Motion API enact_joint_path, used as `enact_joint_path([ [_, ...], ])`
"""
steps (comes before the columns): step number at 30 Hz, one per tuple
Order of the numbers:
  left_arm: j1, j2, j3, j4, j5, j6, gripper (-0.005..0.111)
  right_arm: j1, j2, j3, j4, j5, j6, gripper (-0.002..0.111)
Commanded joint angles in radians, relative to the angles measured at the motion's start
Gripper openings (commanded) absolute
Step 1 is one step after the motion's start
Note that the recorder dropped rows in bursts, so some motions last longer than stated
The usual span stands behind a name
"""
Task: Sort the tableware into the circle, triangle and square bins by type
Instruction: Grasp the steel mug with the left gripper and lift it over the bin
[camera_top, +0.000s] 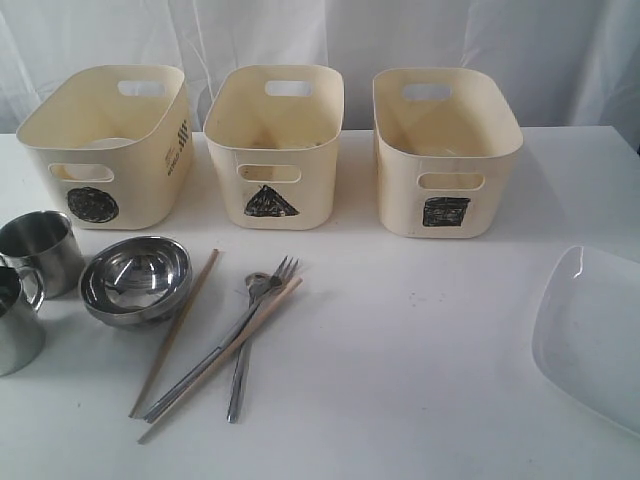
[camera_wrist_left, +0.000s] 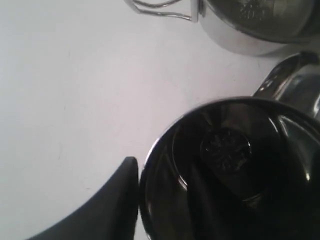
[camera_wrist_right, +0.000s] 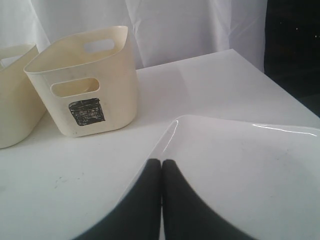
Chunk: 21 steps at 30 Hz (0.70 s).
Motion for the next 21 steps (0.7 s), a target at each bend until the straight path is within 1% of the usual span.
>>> enact_joint_path([
  [1,0.001,0.007,0.007,-0.014,0.028,0.000,0.015,0.006,0.002,-0.003,-0.003,-0.008,-0.003,0.000],
  [3,0.001,0.007,0.007,-0.014,0.043,0.000,0.000,0.006,0.002,-0.003,-0.003,-0.008,-0.003,0.000],
  [8,0.001,0.002,0.007,-0.014,0.094,0.003,0.000,0.006,0.002,-0.003,-0.003,-0.008,-0.003,0.000],
  [11,0.001,-0.025,0.007,-0.049,0.122,0.064,0.000,0.006,0.002,-0.003,-0.003,-0.008,-0.003,0.000],
  [15,0.001,-0.111,0.007,-0.136,0.143,0.162,0.000,0.006,0.002,-0.003,-0.003,-0.008,-0.003,0.000],
  [21,0.001,-0.276,0.007,-0.148,0.181,0.212,0.000,0.006,0.002,-0.003,-0.003,-0.008,-0.003,0.000],
])
